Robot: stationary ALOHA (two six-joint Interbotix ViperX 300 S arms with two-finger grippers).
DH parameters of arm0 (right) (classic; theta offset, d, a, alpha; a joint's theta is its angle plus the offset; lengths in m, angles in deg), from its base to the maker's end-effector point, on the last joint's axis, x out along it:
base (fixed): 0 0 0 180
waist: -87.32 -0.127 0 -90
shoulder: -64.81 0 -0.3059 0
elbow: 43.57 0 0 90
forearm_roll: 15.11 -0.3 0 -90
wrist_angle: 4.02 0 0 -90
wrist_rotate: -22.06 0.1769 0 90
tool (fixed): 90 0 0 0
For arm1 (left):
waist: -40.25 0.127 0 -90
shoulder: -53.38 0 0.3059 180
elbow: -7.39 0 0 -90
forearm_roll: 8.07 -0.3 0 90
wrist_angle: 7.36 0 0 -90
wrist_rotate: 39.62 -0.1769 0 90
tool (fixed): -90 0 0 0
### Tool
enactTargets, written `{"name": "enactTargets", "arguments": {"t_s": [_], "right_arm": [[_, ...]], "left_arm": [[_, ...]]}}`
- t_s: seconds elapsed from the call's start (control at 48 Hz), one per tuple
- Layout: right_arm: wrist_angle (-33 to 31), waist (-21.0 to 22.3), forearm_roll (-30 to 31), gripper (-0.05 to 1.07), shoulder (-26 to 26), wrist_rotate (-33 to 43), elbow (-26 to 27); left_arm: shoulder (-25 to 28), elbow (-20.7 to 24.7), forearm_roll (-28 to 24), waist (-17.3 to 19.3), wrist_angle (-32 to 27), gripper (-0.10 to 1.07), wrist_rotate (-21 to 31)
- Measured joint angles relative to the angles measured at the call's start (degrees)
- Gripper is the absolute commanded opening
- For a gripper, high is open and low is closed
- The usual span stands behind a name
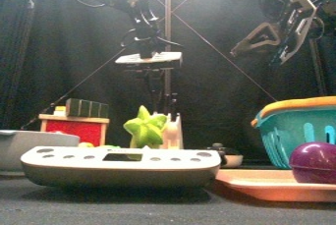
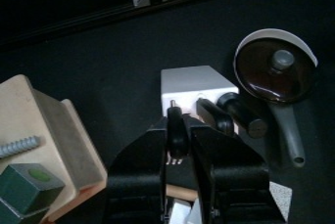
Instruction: Pull out cleaver
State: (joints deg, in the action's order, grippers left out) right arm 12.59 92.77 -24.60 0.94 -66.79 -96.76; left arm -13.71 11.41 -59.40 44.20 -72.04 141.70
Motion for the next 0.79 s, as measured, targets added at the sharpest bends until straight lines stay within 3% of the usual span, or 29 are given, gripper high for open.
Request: {"name": "enactTargets", "arguments": {"t_s": [0.792], "right_arm": [[-0.09, 0.09, 0.09, 0.01, 0.0, 0.0, 0.0]], "left_arm": [[-4.04, 0.0, 0.26, -0.88, -3.78, 0.49, -1.67]]}}
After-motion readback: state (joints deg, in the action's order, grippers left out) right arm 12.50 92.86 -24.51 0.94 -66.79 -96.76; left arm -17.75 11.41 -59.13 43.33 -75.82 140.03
